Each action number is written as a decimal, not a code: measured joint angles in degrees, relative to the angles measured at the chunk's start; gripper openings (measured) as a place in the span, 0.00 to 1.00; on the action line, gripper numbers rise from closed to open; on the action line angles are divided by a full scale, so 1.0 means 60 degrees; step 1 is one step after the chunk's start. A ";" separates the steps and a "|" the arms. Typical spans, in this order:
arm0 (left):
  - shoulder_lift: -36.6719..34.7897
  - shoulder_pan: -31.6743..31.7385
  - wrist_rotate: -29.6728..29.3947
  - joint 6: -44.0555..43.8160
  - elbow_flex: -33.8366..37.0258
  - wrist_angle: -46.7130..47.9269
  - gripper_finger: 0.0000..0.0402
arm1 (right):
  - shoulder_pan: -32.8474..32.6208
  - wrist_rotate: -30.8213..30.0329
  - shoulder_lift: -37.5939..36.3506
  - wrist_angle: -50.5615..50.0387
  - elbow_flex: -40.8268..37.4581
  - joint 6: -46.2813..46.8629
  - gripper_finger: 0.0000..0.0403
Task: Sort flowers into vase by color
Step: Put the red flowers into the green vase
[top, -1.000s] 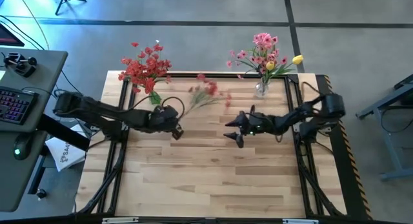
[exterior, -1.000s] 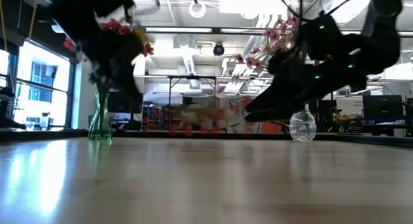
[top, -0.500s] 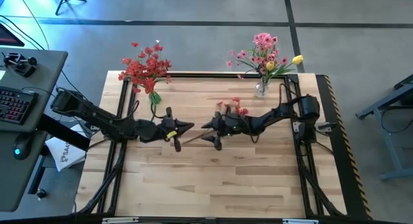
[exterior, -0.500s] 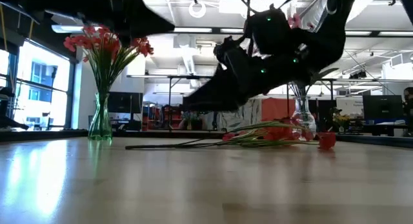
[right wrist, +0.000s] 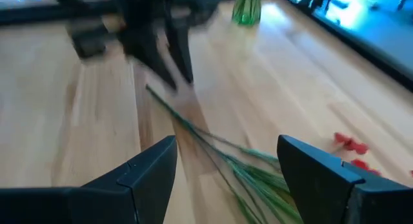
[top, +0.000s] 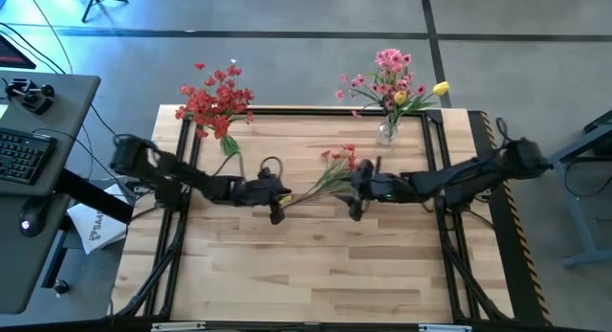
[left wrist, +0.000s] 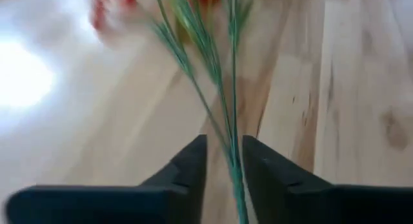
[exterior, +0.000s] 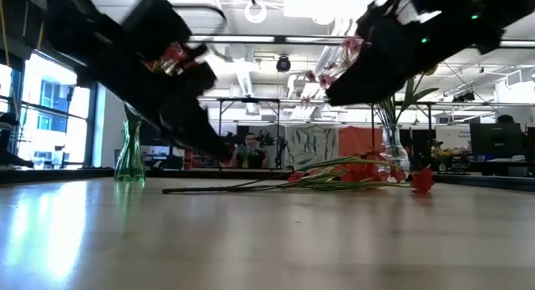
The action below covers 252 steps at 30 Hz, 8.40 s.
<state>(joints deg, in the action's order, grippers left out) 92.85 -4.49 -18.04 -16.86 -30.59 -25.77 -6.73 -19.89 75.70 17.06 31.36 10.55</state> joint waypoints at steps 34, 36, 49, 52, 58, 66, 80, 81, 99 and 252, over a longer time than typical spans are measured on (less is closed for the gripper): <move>-0.0049 0.1151 -0.1152 0.0116 -0.2349 0.5187 0.00 | -0.0909 0.2353 0.3580 0.4938 -0.1884 0.0313 0.65; -0.0768 0.0946 -0.1566 0.0092 -0.1830 0.4546 0.00 | -0.0698 0.2352 0.4151 0.5803 -0.1884 -0.0002 0.65; -0.1509 -0.0676 -0.1624 0.2155 0.0939 -0.4057 0.00 | 0.0569 0.2410 0.6631 1.1151 0.0404 -0.0417 0.65; -0.1316 -0.0759 -0.1616 0.2179 0.0868 -0.4061 0.00 | 0.0622 0.2406 0.6353 1.1141 0.0901 -0.0428 0.65; -0.1185 -0.0885 -0.1809 0.2271 0.0850 -0.4129 0.00 | 0.0800 0.2173 0.5688 1.0995 0.1132 0.0464 0.64; -0.1197 -0.0955 -0.1952 0.2607 0.0852 -0.4238 0.00 | 0.1086 0.2415 0.5458 1.0168 0.1140 0.0918 0.55; -0.1200 -0.1324 -0.2374 0.3758 0.0813 -0.4649 0.00 | 0.1716 0.4188 0.5421 0.8858 0.1155 0.0863 0.61; -0.1200 -0.1337 -0.2368 0.3807 0.0780 -0.4641 0.00 | 0.1684 0.4065 0.5421 0.8949 0.1216 0.0698 0.62; -0.1215 -0.1242 -0.2354 0.3167 0.0659 -0.4012 0.05 | 0.0903 0.3524 0.5421 0.9041 0.2371 -0.0839 0.31; -0.3492 -0.0031 -0.2900 0.6591 0.2382 -0.4936 0.00 | 0.1790 0.3421 0.5976 0.5715 0.5384 -0.0474 0.70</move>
<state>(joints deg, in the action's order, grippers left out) 71.90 -4.68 -35.44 22.69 -16.29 -55.39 4.01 0.64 111.55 51.35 63.66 7.70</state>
